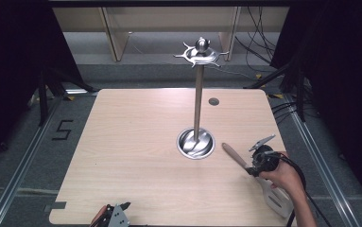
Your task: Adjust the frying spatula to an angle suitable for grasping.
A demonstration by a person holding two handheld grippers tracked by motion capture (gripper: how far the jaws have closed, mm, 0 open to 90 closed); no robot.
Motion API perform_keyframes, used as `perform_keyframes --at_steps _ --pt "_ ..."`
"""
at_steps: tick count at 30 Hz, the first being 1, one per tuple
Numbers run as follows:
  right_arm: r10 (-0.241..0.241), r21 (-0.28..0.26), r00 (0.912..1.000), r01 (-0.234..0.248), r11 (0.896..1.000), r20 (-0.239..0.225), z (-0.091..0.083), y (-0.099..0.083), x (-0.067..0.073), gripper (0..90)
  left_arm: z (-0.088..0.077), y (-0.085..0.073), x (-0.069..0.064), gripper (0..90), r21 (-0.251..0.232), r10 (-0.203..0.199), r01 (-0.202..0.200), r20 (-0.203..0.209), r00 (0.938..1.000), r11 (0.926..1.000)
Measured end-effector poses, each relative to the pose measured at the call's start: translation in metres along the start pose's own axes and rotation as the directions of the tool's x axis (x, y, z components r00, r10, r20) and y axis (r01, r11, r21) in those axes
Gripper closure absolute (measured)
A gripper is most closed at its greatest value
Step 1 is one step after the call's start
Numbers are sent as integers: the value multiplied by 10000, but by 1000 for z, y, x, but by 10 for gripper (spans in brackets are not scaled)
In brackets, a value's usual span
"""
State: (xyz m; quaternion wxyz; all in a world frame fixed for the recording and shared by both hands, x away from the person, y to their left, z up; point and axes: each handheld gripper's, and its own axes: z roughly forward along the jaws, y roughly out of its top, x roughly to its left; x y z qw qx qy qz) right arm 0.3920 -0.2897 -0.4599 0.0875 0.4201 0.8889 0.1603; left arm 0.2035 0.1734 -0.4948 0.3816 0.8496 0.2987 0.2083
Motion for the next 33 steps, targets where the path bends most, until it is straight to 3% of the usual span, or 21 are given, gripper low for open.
perform_keyframes --at_steps 1,4,5,7,8,9,11,13,15,18,20,21,24,26,28,30,33 --pt "-1 149 10000 1 9999 49 2 1 0 584 1 -1 -1 153 -89 -199 199 -31 9998 9998" --pt "-172 67 9998 172 9998 -94 5 2 -1 596 1 -1 -1 153 -95 -171 171 -50 9998 9998" --pt "-186 373 9998 190 9991 -103 6 3 -1 600 0 0 0 153 -79 -31 31 -32 10000 10000" --pt "-214 390 9998 215 9990 -17 8 4 -1 601 1 0 -1 153 -116 -166 165 -54 9998 9998" --pt "-458 334 9989 459 9984 -64 9 5 -2 606 1 0 -1 153 -83 -180 180 -42 9998 9998" --pt "-219 475 9996 227 9986 -190 10 6 0 614 0 0 0 153 -35 1 -1 -28 10000 10000" --pt "-389 405 9991 395 9984 -153 12 6 -1 617 0 0 0 153 -55 -10 10 -33 10000 10000" --pt "-189 611 9996 201 9979 -208 12 7 1 621 1 0 -1 153 -32 -103 103 -41 9999 9999" --pt "-572 594 9983 576 9966 -92 13 8 -1 632 1 0 -1 153 -107 -193 193 -35 9998 9998" --pt "-332 671 9993 342 9972 -161 12 9 1 640 0 0 0 153 -19 -21 20 -118 9999 10000" --pt "-661 664 9978 664 9956 -62 13 10 -1 644 1 0 -1 153 -100 -140 139 -49 9999 9999" --pt "-467 803 9989 473 9956 -94 13 10 0 650 1 0 0 153 -18 -25 25 -119 9999 10000" --pt "-570 762 9983 576 9954 -93 14 10 -1 655 1 0 0 153 -15 -14 14 -121 9999 10000" --pt "-592 765 9982 594 9953 -41 16 10 -4 664 1 -1 -1 153 -110 -210 209 -26 9998 9997" --pt "-660 768 9978 661 9949 -37 17 10 -5 670 0 0 0 153 -17 -14 14 -105 9999 10000" --pt "-432 859 9990 439 9953 -93 17 10 -4 672 1 0 0 153 -14 -15 15 -114 9999 10000" --pt "-696 843 9975 700 9940 -76 18 13 -4 678 1 0 -1 153 -3 -50 50 -94 9999 10000"
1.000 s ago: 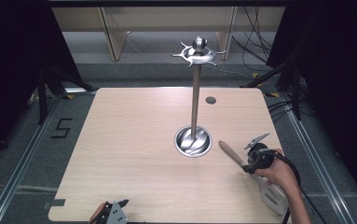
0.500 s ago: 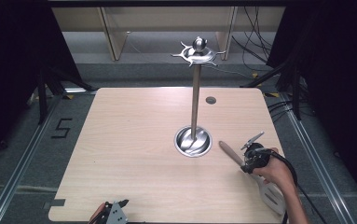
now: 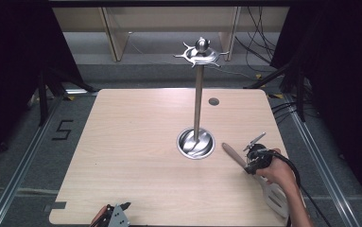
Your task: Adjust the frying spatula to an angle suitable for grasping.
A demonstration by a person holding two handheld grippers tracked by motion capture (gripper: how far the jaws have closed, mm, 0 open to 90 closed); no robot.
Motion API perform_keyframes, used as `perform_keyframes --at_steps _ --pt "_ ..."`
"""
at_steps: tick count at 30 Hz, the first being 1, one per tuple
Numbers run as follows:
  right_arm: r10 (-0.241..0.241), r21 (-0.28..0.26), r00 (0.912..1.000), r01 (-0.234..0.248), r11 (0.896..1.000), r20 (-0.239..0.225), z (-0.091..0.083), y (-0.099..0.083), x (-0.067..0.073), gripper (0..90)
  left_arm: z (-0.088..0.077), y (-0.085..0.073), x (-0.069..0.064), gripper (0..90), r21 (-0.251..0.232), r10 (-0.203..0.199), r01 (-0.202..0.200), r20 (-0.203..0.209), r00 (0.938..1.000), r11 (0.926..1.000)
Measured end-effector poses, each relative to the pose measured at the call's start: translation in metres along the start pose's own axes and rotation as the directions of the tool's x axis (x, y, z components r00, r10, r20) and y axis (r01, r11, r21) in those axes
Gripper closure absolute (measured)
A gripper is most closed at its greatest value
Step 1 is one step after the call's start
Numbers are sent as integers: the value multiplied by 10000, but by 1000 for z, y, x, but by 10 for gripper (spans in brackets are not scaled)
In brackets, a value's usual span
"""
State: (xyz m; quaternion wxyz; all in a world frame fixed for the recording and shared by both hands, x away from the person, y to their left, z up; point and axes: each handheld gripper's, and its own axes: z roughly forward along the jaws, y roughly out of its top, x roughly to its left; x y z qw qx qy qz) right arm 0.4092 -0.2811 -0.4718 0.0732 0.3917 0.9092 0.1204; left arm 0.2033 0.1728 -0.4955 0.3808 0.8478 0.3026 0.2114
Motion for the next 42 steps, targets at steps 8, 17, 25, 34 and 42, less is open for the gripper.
perform_keyframes --at_steps 8,17,25,34,42 --pt "-56 225 9999 54 9997 96 1 6 2 687 0 0 -1 153 -112 -73 74 95 9999 9999" --pt "-36 448 10000 36 9990 20 5 13 1 724 0 0 0 153 -66 39 -39 63 10000 10000" --pt "-320 918 9994 308 9953 117 7 20 0 731 -1 0 0 153 133 2 -5 223 9998 9999" --pt "-561 1371 9982 526 9892 218 8 29 4 749 -1 0 0 153 10 19 -19 36 10000 10000" --pt "-607 627 9977 624 9961 -292 4 21 2 762 -2 0 2 153 33 124 -125 82 9999 9999"
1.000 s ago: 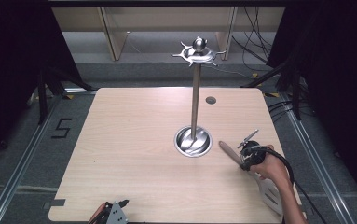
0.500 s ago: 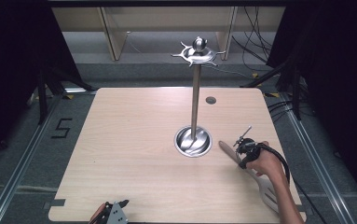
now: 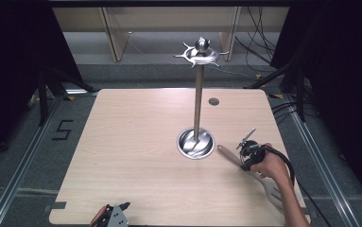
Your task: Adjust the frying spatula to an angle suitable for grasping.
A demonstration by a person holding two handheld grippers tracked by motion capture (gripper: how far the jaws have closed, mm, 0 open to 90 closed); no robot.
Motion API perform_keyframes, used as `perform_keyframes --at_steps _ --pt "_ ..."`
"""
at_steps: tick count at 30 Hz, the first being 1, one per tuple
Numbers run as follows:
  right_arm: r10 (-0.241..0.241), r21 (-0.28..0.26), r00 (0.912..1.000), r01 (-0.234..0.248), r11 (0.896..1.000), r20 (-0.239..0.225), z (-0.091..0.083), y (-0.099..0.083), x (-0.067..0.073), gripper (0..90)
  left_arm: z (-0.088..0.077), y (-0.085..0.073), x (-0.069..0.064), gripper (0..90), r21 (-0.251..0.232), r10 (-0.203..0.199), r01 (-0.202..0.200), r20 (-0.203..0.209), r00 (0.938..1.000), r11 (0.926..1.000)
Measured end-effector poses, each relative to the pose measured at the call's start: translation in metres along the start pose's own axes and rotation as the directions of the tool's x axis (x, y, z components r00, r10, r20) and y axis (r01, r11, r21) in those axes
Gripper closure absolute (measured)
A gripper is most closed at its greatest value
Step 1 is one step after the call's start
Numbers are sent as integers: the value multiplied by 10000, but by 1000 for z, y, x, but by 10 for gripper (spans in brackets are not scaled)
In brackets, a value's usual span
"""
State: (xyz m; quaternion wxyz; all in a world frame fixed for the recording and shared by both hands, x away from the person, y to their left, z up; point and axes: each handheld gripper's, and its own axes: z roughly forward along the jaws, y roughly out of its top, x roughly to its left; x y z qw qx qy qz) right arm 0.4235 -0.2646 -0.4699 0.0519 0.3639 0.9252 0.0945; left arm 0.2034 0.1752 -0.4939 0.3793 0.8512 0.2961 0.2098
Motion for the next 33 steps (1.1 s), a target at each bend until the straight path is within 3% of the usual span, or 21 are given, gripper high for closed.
perform_keyframes --at_steps 2,6,7,9,10,13,15,16,19,24,25,26,29,31,33 --pt "8 -346 10000 -8 9994 3 -4 -4 -2 763 2 -1 -1 153 -51 -101 101 -141 9998 9999" --pt "-16 -861 10000 9 9963 -80 -10 -9 -3 763 0 0 -1 153 -44 -136 136 77 9999 9999" --pt "128 -1156 9999 -139 9932 -102 -14 -13 -3 764 1 0 -2 153 -205 -184 184 19 9998 9996" --pt "41 -1356 10000 -46 9908 -34 -17 -14 -4 763 0 0 -2 153 68 -156 155 86 9998 9999" --pt "253 -1670 9996 -269 9856 -117 -22 -18 -3 763 1 0 -2 153 -107 -172 172 19 9999 9998" --pt "206 -2007 9998 -187 9795 76 -27 -21 -4 763 1 0 -2 153 -151 -97 96 -83 9999 9998" --pt "407 -2133 9992 -393 9762 20 -33 -24 -2 763 1 0 -2 153 -84 -58 57 -138 9999 9999" --pt "270 -2341 9995 -230 9719 139 -35 -25 -2 763 1 0 -2 153 -54 -80 80 -94 9999 10000" --pt "537 -2487 9983 -466 9675 216 -41 -27 1 764 -1 0 -1 153 -102 -45 45 -3 10000 9999" --pt "-45 -3280 9986 218 9444 534 -47 -31 1 763 -1 0 -1 153 -50 -59 60 43 10000 10000" --pt "235 -3439 9984 -41 9390 521 -51 -32 5 764 0 0 -1 153 -170 -70 69 -59 10000 9998" --pt "60 -3742 9971 231 9271 765 -52 -33 3 764 -1 0 -1 153 -167 -48 47 -86 10000 9998" --pt "115 -3893 9972 180 9209 733 -57 -34 6 764 0 0 -1 153 -147 -44 43 -61 10000 9999" --pt "197 -4469 9976 122 8945 667 -63 -36 8 764 -1 0 -1 153 -44 -104 104 38 9999 9999" --pt "126 -4574 9976 198 8890 677 -68 -36 10 764 -1 0 -1 153 -56 -38 38 13 10000 10000"
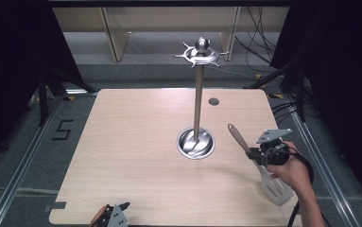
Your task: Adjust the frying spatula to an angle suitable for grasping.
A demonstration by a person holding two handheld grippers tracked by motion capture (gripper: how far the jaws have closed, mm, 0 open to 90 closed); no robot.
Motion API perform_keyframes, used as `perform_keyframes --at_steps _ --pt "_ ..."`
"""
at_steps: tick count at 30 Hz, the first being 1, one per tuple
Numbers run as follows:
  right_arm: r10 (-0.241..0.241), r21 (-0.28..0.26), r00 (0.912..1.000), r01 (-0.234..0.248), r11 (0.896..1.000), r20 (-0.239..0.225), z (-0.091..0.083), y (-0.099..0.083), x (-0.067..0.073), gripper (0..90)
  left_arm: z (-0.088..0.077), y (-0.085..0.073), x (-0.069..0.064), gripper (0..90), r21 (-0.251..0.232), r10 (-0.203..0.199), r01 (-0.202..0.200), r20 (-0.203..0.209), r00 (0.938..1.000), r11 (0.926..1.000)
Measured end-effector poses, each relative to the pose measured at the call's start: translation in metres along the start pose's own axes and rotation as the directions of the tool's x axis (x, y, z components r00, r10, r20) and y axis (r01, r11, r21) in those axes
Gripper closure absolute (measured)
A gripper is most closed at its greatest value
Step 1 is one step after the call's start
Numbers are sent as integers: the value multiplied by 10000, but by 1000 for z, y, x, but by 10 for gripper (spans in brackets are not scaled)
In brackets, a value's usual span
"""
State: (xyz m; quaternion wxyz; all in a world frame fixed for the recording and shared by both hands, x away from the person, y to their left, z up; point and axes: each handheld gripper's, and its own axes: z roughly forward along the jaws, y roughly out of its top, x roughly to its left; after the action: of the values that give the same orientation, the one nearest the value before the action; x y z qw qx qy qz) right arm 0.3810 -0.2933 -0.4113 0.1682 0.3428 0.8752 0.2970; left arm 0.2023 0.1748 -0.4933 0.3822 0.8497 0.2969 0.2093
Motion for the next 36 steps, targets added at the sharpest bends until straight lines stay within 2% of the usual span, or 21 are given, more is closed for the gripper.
perform_keyframes --at_steps 2,3,6,7,12,13,14,16,18,19,22,23,24,26,27,28,29,31,32,33,36 --pt "98 -300 9999 -96 9995 76 0 0 2 764 1 0 -1 153 -115 -186 186 -34 9998 9998" --pt "-407 -570 9992 405 9976 -12 -1 2 0 764 0 0 0 153 -55 -30 30 -43 10000 10000" --pt "-43 -417 9999 37 9991 -140 -5 4 3 764 0 -1 0 153 26 -108 108 46 9999 9999" --pt "-175 -670 9998 172 9976 -37 -3 4 3 764 0 0 0 153 -108 -38 37 -66 10000 9999" --pt "-396 -894 9986 363 9953 -355 -8 7 4 764 1 -1 -1 153 -125 -188 187 -60 9998 9997" --pt "-345 -1204 9990 307 9923 -289 -7 7 6 764 1 -1 -1 153 -123 -242 242 -50 9997 9996" --pt "-422 -1111 9982 372 9931 -429 -10 9 6 764 0 0 0 153 -84 -46 45 -59 10000 10000" --pt "-529 -1251 9979 478 9910 -383 -11 10 5 765 0 0 0 153 -56 -26 25 -62 10000 10000" --pt "-499 -1545 9972 409 9871 -553 -14 10 5 765 0 0 0 153 -135 12 -13 -86 10000 9999" --pt "-362 -1738 9970 239 9845 -677 -14 10 5 765 1 -1 -1 153 -143 -227 226 -78 9997 9996" --pt "-489 -2327 9906 179 9724 -1281 -12 8 3 765 0 0 0 153 -59 32 -33 -80 10000 10000" --pt "-586 -2440 9880 221 9695 -1432 -11 8 1 765 0 0 0 153 -31 -116 116 -87 9999 9999" --pt "-280 -2405 9890 -78 9706 -1452 -12 8 3 765 1 0 -1 153 -118 -162 162 -64 9998 9998" --pt "-278 -2390 9863 -120 9709 -1624 -12 9 3 765 1 -1 -1 153 -118 -218 217 -62 9997 9997" --pt "-195 -2576 9858 -246 9659 -1670 -13 10 4 765 1 -1 -1 153 -140 -205 204 -48 9998 9997" --pt "-429 -2800 9804 -129 9599 -1921 -15 11 4 765 1 -1 -1 153 -119 -210 210 -44 9998 9997" --pt "-429 -2800 9804 -129 9599 -1921 -15 11 4 765 1 -1 -1 153 -119 -210 210 -44 9998 9997" --pt "-455 -3139 9806 -170 9493 -1905 -16 14 6 765 1 -1 -1 153 -118 -178 177 -59 9998 9998" --pt "-564 -3162 9815 -44 9487 -1830 -17 15 6 765 1 -1 -1 153 -118 -178 177 -59 9998 9998" --pt "-432 -3127 9801 -200 9496 -1939 -17 15 9 765 0 0 0 153 -74 24 -24 -73 10000 10000" --pt "-406 -3209 9803 -240 9468 -1932 -17 15 8 765 1 -1 -1 153 -145 -149 148 -58 9999 9998"
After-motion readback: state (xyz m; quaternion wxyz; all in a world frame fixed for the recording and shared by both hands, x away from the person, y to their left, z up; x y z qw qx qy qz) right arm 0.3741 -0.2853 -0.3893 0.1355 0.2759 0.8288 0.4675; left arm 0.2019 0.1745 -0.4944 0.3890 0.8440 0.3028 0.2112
